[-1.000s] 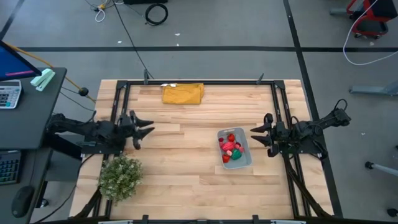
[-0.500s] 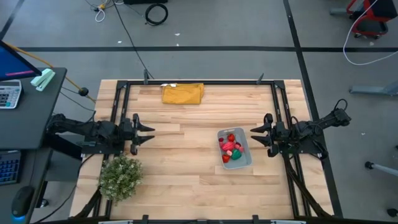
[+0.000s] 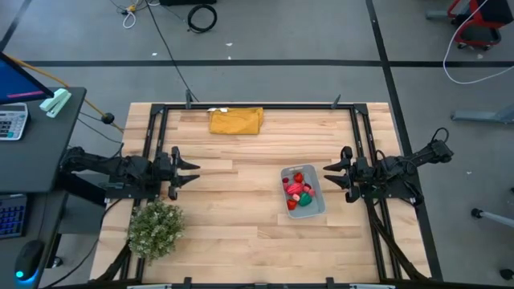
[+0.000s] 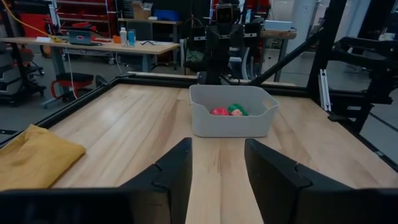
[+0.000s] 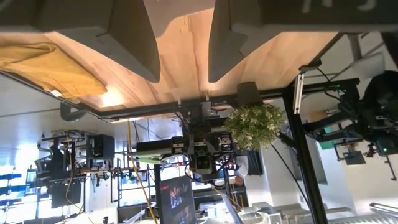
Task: Pick and placing Produce into tupperware
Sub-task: Return to Home Position
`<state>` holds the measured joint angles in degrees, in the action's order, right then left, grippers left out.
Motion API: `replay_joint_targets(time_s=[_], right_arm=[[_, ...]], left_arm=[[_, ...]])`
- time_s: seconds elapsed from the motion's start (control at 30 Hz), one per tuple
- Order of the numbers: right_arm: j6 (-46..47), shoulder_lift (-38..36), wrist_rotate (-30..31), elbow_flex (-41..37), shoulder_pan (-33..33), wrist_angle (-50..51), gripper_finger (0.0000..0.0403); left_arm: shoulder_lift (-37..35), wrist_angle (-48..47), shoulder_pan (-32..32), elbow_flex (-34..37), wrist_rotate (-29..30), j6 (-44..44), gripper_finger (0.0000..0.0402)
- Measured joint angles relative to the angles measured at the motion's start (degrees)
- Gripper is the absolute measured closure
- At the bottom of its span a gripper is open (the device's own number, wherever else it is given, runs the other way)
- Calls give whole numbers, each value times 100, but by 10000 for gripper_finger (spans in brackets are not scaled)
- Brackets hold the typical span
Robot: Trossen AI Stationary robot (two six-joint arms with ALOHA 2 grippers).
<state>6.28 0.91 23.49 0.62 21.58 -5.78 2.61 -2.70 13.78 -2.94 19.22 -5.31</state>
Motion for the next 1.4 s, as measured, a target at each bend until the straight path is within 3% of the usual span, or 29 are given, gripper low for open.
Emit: replay_joint_targets(time_s=[1.4], right_arm=[[0, 0, 2, 0, 0, -2, 258]], left_arm=[[0, -2, 0, 4, 3, 3, 244]])
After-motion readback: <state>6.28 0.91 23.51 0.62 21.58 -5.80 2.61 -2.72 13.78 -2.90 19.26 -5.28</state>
